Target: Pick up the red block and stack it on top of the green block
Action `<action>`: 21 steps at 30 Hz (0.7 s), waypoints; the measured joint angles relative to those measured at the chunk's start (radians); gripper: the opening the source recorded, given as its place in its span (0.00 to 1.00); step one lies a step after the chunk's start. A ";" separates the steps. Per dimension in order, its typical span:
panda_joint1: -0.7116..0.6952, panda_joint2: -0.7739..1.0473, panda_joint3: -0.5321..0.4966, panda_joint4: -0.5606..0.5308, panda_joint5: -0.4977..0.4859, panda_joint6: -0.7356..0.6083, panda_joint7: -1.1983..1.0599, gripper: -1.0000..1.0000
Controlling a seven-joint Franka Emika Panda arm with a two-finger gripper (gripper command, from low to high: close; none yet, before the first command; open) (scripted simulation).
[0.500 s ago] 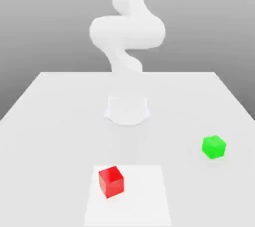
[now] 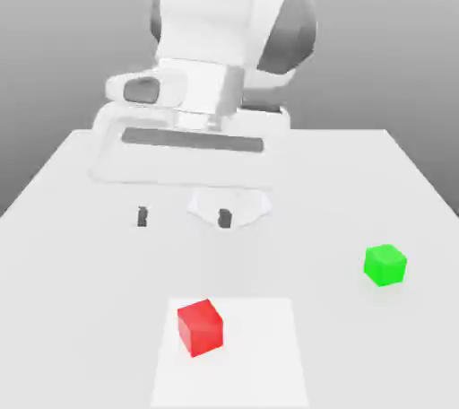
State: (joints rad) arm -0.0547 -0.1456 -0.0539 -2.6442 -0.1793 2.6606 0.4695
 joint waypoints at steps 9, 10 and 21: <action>-0.011 0.275 0.017 -0.087 0.204 0.207 -0.280 0.50; -0.014 0.304 0.021 -0.084 0.210 0.231 -0.284 0.50; -0.024 0.381 0.032 -0.074 0.213 0.295 -0.288 0.00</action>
State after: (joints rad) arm -0.0783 0.2357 -0.0217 -2.7186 0.0338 2.9556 0.1818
